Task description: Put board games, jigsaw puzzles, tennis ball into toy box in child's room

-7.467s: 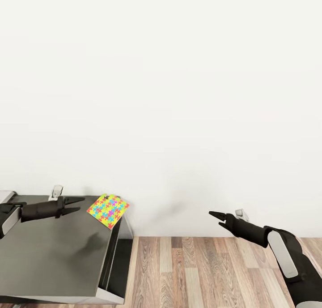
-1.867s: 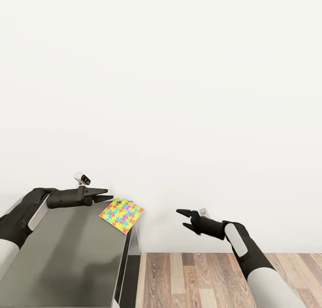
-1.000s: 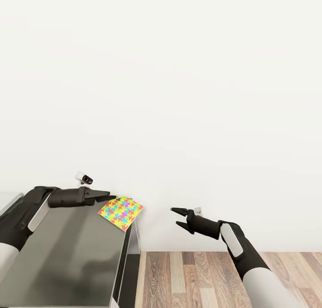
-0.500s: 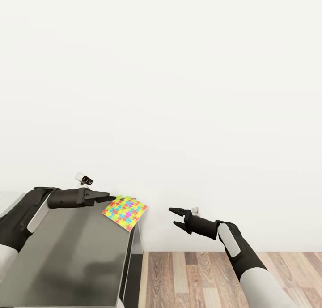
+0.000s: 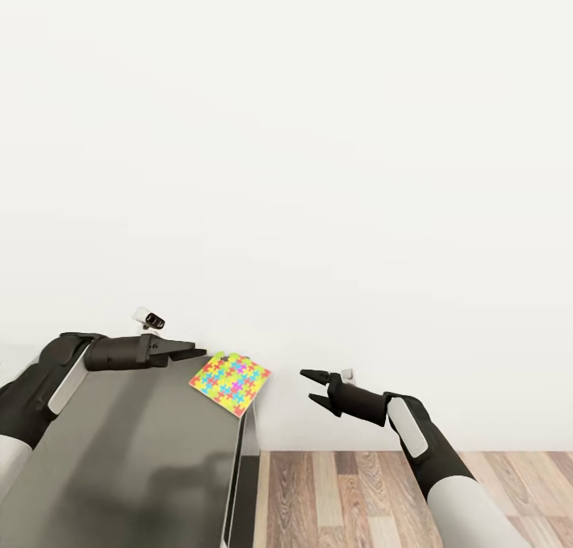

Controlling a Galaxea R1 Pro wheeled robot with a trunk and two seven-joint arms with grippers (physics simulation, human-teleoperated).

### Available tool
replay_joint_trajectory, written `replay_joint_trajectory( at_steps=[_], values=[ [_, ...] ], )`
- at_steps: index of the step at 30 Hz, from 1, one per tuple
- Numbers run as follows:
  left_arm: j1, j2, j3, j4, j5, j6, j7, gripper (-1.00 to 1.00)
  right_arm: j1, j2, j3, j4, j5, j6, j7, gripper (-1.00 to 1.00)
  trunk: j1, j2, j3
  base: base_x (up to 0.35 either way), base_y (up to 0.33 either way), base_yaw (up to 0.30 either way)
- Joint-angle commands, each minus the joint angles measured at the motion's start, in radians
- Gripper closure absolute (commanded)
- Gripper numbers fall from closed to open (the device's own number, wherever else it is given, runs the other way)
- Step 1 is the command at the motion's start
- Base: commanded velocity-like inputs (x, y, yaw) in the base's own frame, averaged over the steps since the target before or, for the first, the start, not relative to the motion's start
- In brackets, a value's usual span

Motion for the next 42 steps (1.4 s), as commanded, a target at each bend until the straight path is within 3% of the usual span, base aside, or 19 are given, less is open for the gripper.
replay_joint_trajectory(
  at_steps=[1,28,42],
  values=[
    [-0.001,0.001,-0.003,0.000,0.002,0.011,-0.004,-1.00,-0.001,0.001,-0.005,0.000,0.005,0.005,0.004,-1.00,0.000,-0.001,-0.001,0.025,0.032,0.000],
    [-0.001,0.003,-0.001,0.004,0.002,0.012,-0.005,-1.00,-0.002,0.000,-0.006,0.000,0.005,0.004,0.004,-1.00,0.000,-0.001,-0.001,0.022,0.043,0.000],
    [-0.001,0.003,-0.001,0.004,0.002,0.012,-0.005,-1.00,0.000,0.000,-0.009,-0.001,-0.005,0.007,0.008,-1.00,0.054,-0.099,-0.045,0.000,0.000,0.000]
  ],
)
